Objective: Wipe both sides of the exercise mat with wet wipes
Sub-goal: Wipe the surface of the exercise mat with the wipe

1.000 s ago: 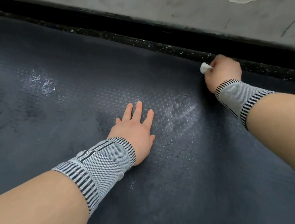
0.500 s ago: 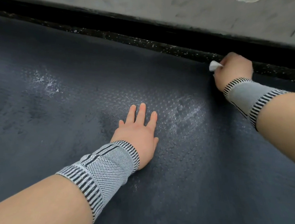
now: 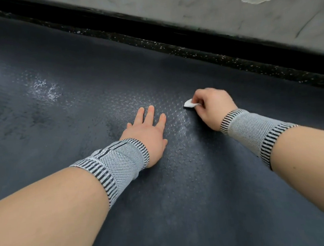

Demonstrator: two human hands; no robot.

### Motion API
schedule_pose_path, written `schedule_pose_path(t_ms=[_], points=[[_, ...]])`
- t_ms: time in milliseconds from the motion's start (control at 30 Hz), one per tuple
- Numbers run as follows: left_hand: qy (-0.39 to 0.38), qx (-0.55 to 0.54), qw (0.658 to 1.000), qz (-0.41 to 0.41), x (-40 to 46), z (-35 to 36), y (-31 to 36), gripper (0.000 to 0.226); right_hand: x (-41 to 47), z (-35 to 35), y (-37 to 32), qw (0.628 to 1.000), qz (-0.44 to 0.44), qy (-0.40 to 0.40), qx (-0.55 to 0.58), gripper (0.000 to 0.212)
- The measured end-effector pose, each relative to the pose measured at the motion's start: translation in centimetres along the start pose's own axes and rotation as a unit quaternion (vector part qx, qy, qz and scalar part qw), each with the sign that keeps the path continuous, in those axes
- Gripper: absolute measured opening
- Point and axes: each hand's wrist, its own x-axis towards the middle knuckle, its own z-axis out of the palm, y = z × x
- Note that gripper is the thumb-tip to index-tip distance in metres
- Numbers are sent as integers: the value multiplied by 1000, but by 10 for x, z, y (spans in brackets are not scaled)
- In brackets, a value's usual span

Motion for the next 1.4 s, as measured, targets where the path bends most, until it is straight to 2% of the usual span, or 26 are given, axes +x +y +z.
schedule_pose_path(t_ms=[133, 200, 267, 367, 467, 633, 733, 900, 1100, 1167, 1267, 1300, 1400], points=[[-7, 14, 1000, 2, -2, -7, -2, 63, -55, 18, -33, 1000, -9, -21, 18, 18], [2, 58, 998, 29, -7, -19, -4, 55, -90, 29, -53, 998, -31, -36, 35, 20], [19, 46, 997, 52, -13, -25, -9, 52, -117, 36, -69, 998, -31, -50, 36, 21], [75, 10, 995, 63, -33, 1, -21, 56, -133, 43, -84, 998, -25, -43, 25, 20], [89, -12, 994, 67, -79, 48, -29, 59, -157, 51, -101, 998, -34, -51, 27, 20], [62, 1, 996, 65, -137, 89, -42, 59, -235, 74, -144, 990, -83, -98, 59, 17], [49, 24, 997, 58, -152, 98, -43, 58, -281, 87, -164, 973, -137, -155, 102, 19], [28, 21, 999, 39, -162, 98, -45, 59, -323, 97, -185, 952, -193, -231, 58, 29], [32, 16, 997, 74, -169, 98, -32, 58, -337, 80, -185, 919, -246, -308, 13, 27], [34, -21, 996, 76, -171, 93, -24, 55, -328, 61, -171, 926, -231, -298, 14, 26], [44, -176, 982, 45, -175, 78, -4, 50, -300, 9, -142, 967, -111, -208, 92, 19], [42, -261, 964, 36, -177, 72, 5, 48, -289, -10, -132, 974, -57, -186, 115, 14], [-18, -492, 868, 68, -189, 50, 36, 43, -267, -53, -103, 963, 70, -132, 225, 9]])
